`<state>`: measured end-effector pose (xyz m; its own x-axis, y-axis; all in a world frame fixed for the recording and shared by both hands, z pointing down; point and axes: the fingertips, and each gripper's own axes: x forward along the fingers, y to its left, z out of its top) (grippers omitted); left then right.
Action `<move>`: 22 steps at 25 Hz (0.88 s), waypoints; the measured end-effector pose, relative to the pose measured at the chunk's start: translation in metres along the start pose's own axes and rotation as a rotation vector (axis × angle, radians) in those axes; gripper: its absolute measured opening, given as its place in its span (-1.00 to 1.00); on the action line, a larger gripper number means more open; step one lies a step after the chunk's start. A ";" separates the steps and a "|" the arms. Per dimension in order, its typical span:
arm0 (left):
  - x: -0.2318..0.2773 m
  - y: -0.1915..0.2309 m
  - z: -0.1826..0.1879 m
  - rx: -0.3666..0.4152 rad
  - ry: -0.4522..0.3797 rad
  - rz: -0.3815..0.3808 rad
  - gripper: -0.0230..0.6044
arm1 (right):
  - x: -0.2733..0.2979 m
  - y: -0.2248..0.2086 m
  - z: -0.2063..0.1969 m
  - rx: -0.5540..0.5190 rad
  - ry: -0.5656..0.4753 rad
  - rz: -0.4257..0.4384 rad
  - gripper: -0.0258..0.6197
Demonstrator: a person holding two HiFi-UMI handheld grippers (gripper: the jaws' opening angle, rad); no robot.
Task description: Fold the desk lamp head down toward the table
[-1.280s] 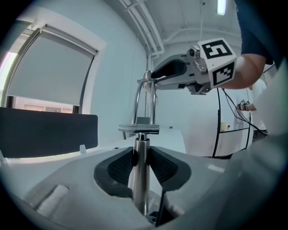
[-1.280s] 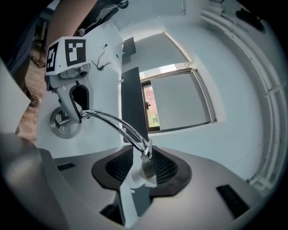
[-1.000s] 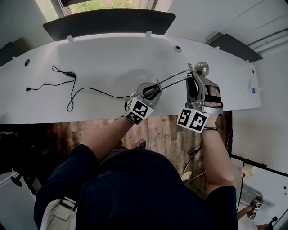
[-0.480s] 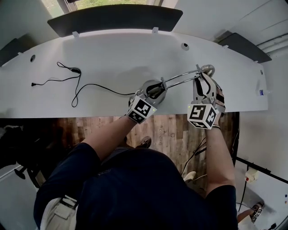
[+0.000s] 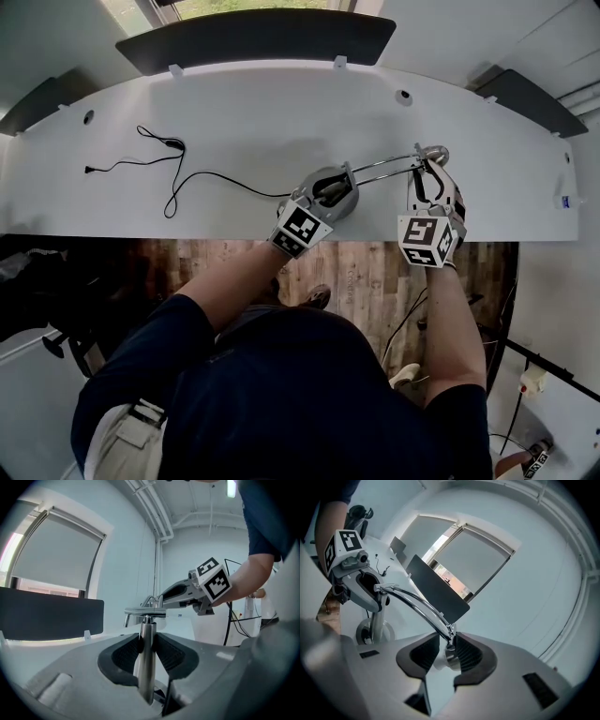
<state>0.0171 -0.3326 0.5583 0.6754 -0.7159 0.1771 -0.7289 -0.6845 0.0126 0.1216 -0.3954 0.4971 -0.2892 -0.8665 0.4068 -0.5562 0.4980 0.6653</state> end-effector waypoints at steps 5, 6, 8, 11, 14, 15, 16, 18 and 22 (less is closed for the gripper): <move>-0.001 0.002 0.000 -0.009 -0.010 0.009 -0.56 | 0.019 0.029 -0.029 0.069 0.044 0.070 -0.62; -0.001 0.002 0.000 -0.009 -0.010 0.012 -0.56 | 0.022 0.035 -0.032 0.087 0.048 0.081 -0.63; -0.002 0.002 0.000 -0.004 -0.007 0.015 -0.56 | 0.027 0.046 -0.039 0.120 0.056 0.110 -0.63; -0.001 0.003 0.000 0.005 -0.001 0.017 -0.56 | 0.035 0.062 -0.047 0.158 0.061 0.164 -0.66; -0.002 0.003 -0.001 -0.001 0.011 0.016 -0.56 | 0.040 0.078 -0.052 0.203 0.062 0.195 -0.68; -0.003 0.003 -0.001 -0.003 0.014 0.017 -0.56 | 0.041 0.085 -0.053 0.220 0.061 0.204 -0.68; -0.003 0.003 -0.001 -0.005 0.015 0.019 -0.56 | 0.043 0.092 -0.054 0.235 0.060 0.212 -0.69; -0.003 0.003 -0.001 -0.001 0.021 0.024 -0.56 | 0.045 0.103 -0.056 0.263 0.064 0.221 -0.71; -0.001 0.003 -0.001 -0.009 0.022 0.035 -0.56 | 0.044 0.107 -0.054 0.331 0.071 0.219 -0.71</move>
<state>0.0138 -0.3335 0.5593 0.6469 -0.7362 0.1989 -0.7531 -0.6578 0.0146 0.0909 -0.3786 0.6202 -0.3811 -0.7307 0.5664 -0.7115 0.6230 0.3250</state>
